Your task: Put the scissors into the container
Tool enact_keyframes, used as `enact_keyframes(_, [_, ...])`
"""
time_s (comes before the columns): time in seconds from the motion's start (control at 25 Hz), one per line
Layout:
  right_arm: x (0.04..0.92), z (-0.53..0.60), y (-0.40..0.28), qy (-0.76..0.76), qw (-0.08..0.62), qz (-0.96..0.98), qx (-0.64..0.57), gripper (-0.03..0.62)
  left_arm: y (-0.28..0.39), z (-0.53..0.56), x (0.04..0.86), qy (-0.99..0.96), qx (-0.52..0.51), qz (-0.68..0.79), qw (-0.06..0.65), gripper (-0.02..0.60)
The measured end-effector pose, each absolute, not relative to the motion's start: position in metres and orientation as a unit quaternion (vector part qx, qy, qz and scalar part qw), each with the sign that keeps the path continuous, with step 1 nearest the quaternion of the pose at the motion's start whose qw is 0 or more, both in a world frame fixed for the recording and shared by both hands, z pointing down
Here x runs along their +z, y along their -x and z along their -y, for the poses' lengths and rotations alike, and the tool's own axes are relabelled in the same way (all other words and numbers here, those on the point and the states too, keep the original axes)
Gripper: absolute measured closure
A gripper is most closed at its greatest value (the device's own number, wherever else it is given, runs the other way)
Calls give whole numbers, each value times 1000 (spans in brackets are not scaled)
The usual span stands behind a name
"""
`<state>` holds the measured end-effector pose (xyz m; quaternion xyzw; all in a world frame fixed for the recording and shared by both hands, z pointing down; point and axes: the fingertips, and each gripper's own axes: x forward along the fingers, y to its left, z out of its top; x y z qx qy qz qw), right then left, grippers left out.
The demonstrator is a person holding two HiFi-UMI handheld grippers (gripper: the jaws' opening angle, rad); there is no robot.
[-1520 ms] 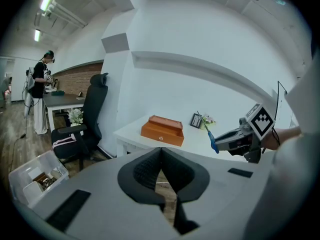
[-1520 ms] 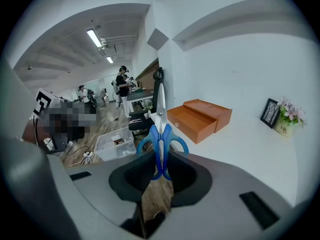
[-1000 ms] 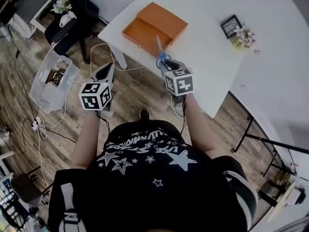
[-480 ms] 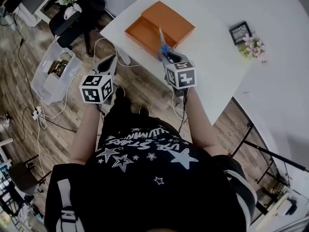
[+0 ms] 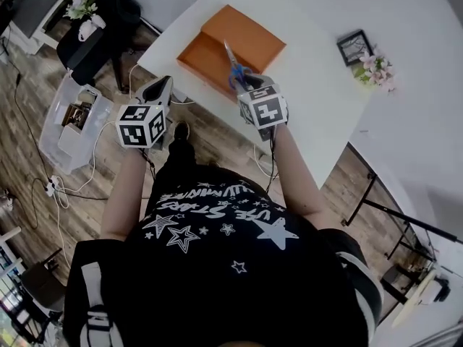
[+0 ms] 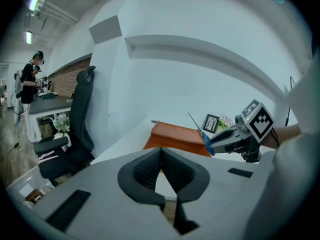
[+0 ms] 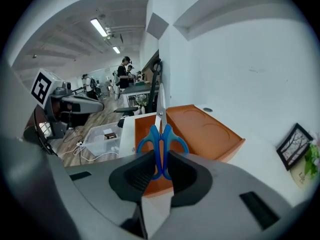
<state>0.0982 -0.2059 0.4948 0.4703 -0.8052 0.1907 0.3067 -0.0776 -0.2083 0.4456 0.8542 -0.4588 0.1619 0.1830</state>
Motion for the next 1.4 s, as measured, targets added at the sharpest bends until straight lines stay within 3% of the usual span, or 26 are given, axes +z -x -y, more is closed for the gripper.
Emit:
enact_keyframes(0.8, [544, 266, -47, -369, 550, 725, 188, 508, 95, 352, 458, -894, 172, 362, 201, 561])
enact_keyframes(1.4, [580, 277, -43, -332, 626, 668, 226, 508, 101, 385, 473, -905, 184, 322, 210, 561])
